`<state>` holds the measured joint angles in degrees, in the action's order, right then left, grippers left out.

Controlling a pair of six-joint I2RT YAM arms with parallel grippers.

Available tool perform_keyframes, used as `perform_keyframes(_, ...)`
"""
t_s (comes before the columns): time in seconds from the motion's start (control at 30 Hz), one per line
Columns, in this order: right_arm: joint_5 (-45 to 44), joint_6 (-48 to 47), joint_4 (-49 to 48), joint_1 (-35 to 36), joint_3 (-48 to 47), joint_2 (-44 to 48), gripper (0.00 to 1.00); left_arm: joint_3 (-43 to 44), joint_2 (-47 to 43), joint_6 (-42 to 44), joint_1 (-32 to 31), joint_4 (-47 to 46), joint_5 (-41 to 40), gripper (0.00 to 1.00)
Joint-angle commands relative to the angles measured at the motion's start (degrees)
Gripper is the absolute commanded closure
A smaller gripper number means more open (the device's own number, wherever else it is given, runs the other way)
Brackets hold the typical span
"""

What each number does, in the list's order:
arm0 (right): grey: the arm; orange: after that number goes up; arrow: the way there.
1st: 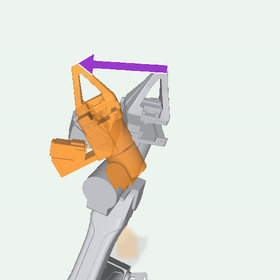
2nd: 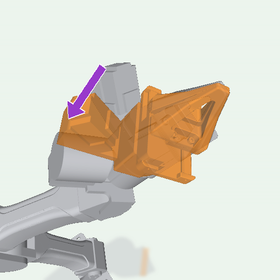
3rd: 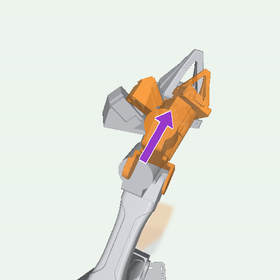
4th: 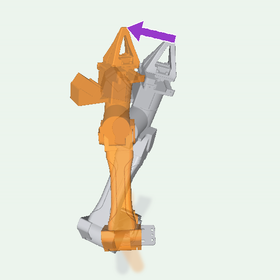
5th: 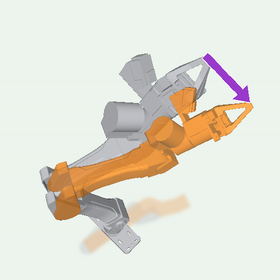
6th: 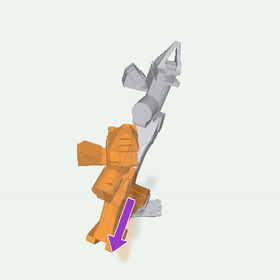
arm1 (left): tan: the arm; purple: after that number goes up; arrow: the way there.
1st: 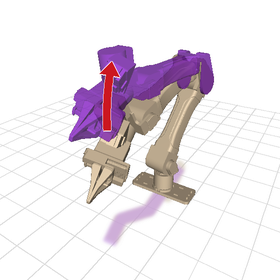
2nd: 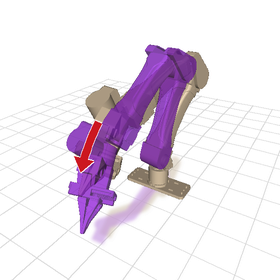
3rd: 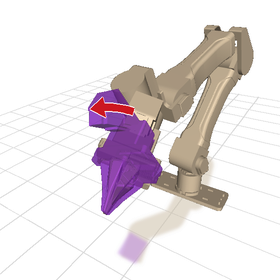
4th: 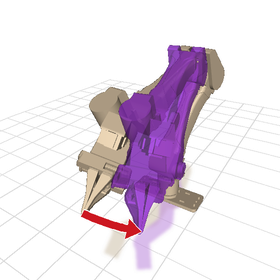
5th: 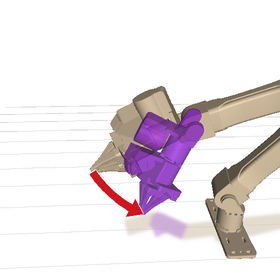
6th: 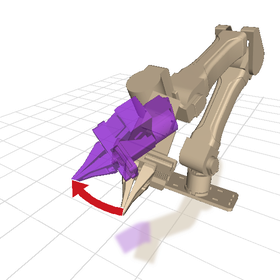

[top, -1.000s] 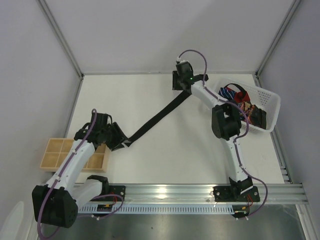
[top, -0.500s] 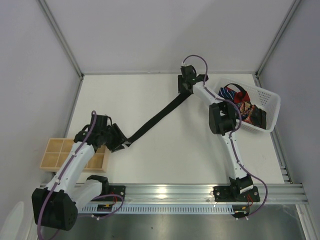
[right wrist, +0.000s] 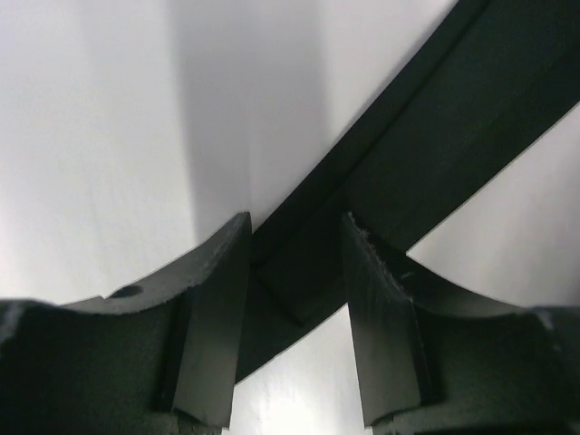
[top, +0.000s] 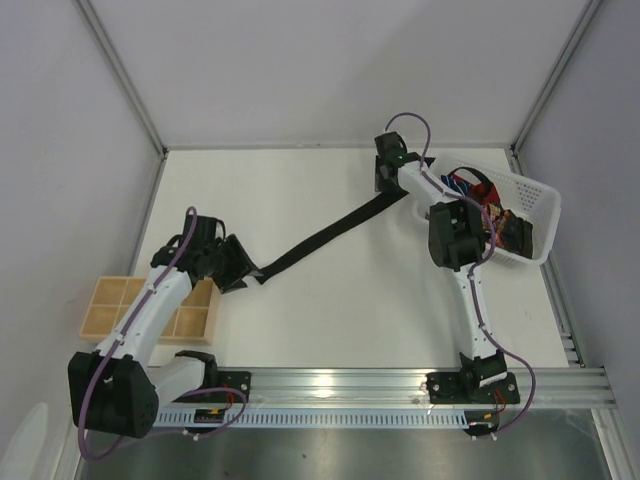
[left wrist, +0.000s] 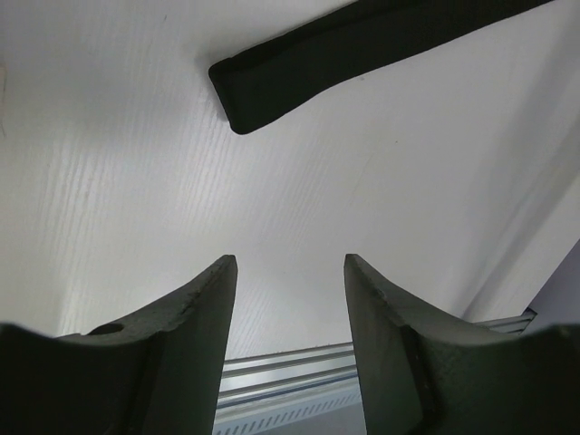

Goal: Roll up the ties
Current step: Flatten the tie

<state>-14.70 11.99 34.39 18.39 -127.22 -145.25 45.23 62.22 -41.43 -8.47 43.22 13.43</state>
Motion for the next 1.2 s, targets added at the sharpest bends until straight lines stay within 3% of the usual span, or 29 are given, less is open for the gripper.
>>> perform_keyframes(0.0, -5.25, 0.84, 7.71, -1.34, 10.83, 4.08, 0.51, 2.93, 1.85, 2.49, 1.17, -1.21, -0.34, 0.43)
perform_keyframes(0.17, 1.14, -0.03, 1.65, -1.69, 21.39, 11.47, 0.49, 3.28, 5.19, 2.76, 1.44, -2.88, 1.5, 0.38)
perform_keyframes(0.43, 6.43, 1.8, 4.8, -1.52, 9.19, 11.39, 0.46, 5.21, 10.29, 5.13, 4.25, -3.67, 1.42, 0.38)
perform_keyframes(0.63, 12.38, 3.56, 5.69, 4.01, 10.91, 18.75, 0.44, 5.22, 12.31, 7.41, 6.62, -4.29, 2.21, 0.39)
perform_keyframes(0.8, 31.53, 8.12, 0.69, 11.04, 18.93, 21.68, 0.51, 3.64, 14.42, 7.42, 7.15, -6.13, 3.44, 0.41)
perform_keyframes(0.87, 40.51, 10.85, 0.42, 15.26, 19.9, 20.27, 0.6, 2.93, 14.51, 7.33, 7.15, -6.75, 3.53, 0.42)
perform_keyframes(0.93, 46.83, 15.24, -4.66, 19.37, 22.0, 19.83, 0.62, 2.32, 14.51, 7.33, 7.06, -6.92, 3.44, 0.43)
perform_keyframes(1.0, 48.97, 17.01, -8.72, 21.59, 23.07, 18.96, 0.69, 2.05, 14.51, 7.42, 7.24, -6.84, 3.27, 0.43)
perform_keyframes(1.17, 53.81, 22.9, -13.91, 25.63, 22.46, 15.44, 0.76, 0.91, 13.63, 7.86, 7.59, -6.75, 1.86, 0.44)
